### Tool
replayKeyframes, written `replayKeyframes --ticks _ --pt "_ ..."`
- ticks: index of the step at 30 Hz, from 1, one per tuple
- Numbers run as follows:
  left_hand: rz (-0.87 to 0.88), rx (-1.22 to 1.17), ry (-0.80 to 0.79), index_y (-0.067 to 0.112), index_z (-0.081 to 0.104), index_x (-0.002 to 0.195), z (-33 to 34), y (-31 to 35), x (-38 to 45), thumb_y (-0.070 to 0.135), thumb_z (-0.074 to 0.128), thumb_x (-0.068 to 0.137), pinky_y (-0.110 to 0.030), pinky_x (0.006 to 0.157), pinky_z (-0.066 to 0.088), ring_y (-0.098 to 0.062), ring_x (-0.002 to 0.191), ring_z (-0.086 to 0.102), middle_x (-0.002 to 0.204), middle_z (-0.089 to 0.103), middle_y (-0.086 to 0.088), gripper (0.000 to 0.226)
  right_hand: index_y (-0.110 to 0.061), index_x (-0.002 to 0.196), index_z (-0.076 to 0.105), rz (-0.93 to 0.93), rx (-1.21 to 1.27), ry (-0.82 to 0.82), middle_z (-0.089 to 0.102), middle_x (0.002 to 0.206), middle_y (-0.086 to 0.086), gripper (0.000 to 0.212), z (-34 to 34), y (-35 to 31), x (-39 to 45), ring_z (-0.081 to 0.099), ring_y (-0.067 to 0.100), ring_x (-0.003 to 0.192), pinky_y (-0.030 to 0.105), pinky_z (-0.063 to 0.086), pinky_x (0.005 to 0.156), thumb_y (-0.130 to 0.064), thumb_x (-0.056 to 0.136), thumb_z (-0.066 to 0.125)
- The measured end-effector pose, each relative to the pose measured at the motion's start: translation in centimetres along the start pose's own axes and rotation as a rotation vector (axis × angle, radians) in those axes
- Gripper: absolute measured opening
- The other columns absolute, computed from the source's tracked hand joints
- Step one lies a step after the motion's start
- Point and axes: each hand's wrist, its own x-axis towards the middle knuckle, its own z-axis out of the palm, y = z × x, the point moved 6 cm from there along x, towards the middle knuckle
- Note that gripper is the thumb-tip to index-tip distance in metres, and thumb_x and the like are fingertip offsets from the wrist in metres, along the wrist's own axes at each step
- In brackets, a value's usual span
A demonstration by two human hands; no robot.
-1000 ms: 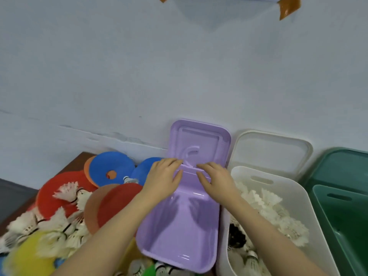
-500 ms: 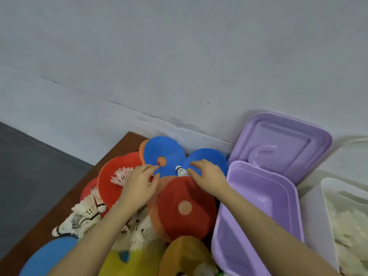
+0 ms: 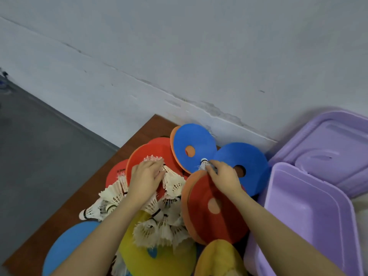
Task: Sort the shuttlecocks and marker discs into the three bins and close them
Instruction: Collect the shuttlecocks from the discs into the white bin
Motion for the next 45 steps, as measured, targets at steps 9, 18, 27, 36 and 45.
replayKeyframes --ticks 9,18,27,36,45 --pt "0.009 -0.073 0.117 0.017 0.069 0.109 -0.2 -0.4 0.5 0.015 0.063 0.087 -0.034 0.073 0.035 -0.019 0.081 0.053 0.089 0.068 0.003 0.023 -0.029 0.122 0.059 0.098 0.117 0.058 0.061 0.121 -0.001 0.052 0.3 -0.9 0.8 0.053 0.020 0.114 0.044 0.035 0.101 -0.062 0.083 0.052" --pt "0.100 -0.178 0.285 0.019 0.073 0.099 -2.4 1.6 0.0 0.013 0.068 0.083 -0.031 0.074 0.033 -0.014 0.075 0.053 0.078 0.063 0.010 0.018 -0.018 0.101 0.071 0.028 0.249 0.175 0.068 0.101 0.004 0.019 0.3 -2.4 0.9 0.061 0.024 0.090 0.046 0.048 0.082 -0.027 0.088 0.060" --pt "0.202 -0.208 0.424 0.018 0.074 0.094 -5.7 7.1 0.0 0.015 0.069 0.081 -0.022 0.076 0.033 -0.012 0.076 0.052 0.078 0.064 0.006 0.014 -0.016 0.096 0.074 -0.251 0.460 0.376 0.069 0.100 -0.004 0.014 -5.9 -3.6 -2.1 0.063 0.008 0.086 0.030 0.050 0.081 -0.015 0.085 0.065" --pt "0.413 -0.427 0.402 0.017 0.074 0.091 -4.5 20.7 -2.1 0.028 0.060 0.083 -0.050 0.069 0.045 -0.018 0.075 0.058 0.082 0.062 0.004 0.020 -0.011 0.094 0.075 -0.337 0.483 0.569 0.067 0.094 -0.005 0.014 -16.7 3.6 -11.9 0.056 -0.011 0.089 0.009 0.042 0.079 -0.007 0.083 0.067" --pt "0.678 -0.624 0.279 0.017 0.073 0.094 3.1 39.8 -10.1 0.022 0.065 0.083 -0.035 0.065 0.050 -0.016 0.069 0.058 0.086 0.055 0.011 0.014 -0.017 0.091 0.075 -0.178 0.420 0.797 0.066 0.091 -0.008 0.012 -25.3 18.5 -25.1 0.061 0.007 0.087 0.019 0.045 0.082 -0.013 0.082 0.068"
